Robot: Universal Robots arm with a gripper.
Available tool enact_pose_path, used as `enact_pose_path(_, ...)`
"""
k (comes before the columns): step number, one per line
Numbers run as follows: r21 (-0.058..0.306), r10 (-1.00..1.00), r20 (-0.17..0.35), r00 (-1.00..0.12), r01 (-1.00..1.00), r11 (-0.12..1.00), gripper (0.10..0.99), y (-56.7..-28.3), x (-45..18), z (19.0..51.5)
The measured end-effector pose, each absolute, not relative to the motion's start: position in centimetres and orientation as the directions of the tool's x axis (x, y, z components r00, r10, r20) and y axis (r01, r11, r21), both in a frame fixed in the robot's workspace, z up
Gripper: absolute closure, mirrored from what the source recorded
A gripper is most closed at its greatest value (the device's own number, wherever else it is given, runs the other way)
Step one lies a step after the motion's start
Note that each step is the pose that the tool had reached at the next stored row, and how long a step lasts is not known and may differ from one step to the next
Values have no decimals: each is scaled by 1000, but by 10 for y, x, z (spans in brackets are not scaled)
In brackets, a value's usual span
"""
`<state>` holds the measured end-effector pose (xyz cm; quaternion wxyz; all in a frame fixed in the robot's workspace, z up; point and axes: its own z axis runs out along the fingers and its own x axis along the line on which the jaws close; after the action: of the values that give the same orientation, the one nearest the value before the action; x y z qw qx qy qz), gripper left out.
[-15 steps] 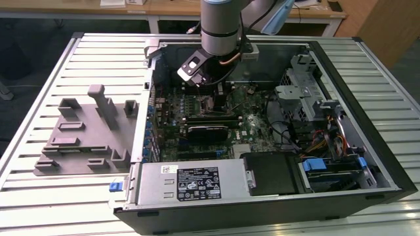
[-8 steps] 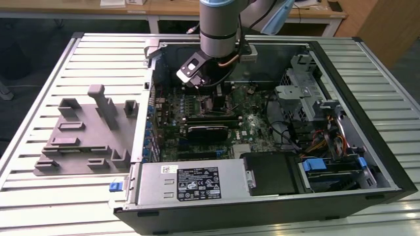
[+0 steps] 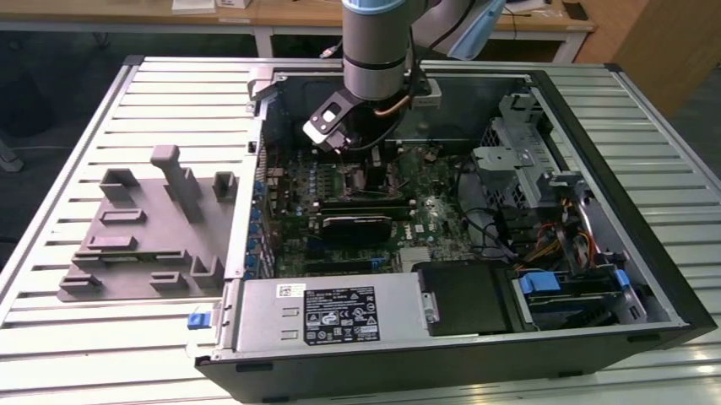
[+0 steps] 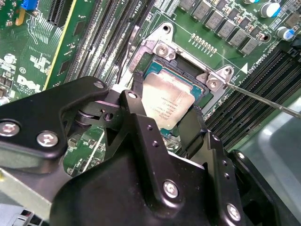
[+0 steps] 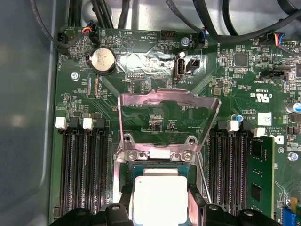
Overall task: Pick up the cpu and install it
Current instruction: 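Place the cpu into insertion slot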
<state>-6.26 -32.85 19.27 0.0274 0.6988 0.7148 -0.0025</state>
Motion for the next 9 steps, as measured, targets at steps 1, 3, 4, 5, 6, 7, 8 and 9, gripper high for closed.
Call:
enact_pose_path(1,35,999,-43,-22,999,23,545,-329,-63,193)
enact_pose_path(3,35,999,-43,-22,999,23,545,-328,-63,193)
enact_pose_path(4,35,999,-43,-22,999,23,545,-328,-63,193)
enact_pose_path(5,35,999,-43,-22,999,23,545,-328,-63,193)
enact_pose_path(6,35,999,-42,-22,999,23,537,-328,-63,193)
enact_pose_path(7,35,999,-42,-22,999,23,537,-328,-63,192)
enact_pose_path(8,35,999,-42,-22,999,23,537,-328,-63,192)
enact_pose_path(9,35,999,-42,-22,999,23,475,-328,-63,192)
